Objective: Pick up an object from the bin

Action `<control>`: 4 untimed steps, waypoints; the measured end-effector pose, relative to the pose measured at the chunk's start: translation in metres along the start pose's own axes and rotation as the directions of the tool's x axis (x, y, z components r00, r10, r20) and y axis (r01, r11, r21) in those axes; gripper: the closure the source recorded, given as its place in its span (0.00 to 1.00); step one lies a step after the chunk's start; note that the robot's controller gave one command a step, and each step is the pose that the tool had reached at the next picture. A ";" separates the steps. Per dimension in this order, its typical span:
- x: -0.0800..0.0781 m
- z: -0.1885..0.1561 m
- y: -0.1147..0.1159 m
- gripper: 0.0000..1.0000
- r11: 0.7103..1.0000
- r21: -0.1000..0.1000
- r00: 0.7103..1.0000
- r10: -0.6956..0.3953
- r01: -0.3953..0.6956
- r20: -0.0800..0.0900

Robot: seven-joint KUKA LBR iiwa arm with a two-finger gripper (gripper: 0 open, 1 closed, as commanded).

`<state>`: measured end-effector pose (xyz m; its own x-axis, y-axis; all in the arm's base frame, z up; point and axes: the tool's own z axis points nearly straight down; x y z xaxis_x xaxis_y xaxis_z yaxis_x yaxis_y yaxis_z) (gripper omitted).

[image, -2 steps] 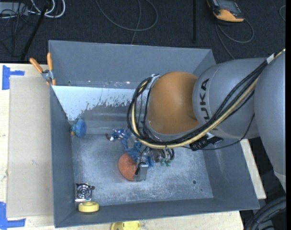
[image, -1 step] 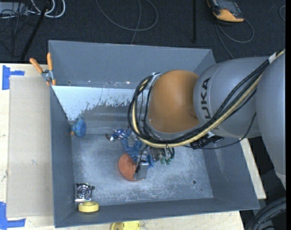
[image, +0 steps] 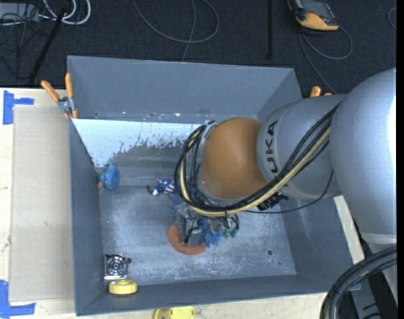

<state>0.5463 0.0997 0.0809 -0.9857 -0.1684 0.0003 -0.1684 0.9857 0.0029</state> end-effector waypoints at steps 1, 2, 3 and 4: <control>0.000 0.000 0.000 0.00 1.000 0.000 1.000 0.001 -0.001 0.000; 0.000 0.002 -0.002 0.00 1.000 0.002 1.000 0.004 -0.004 0.002; 0.025 0.009 -0.011 1.00 0.993 0.001 0.993 0.115 -0.115 -0.007; 0.025 0.009 -0.011 1.00 0.993 0.001 0.993 0.116 -0.116 -0.007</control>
Offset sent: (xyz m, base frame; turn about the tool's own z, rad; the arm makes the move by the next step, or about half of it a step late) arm 0.0000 0.0000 0.0000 0.0000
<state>0.5239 0.0849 0.0716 -0.9986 -0.0530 0.0076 -0.0530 0.9986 0.0020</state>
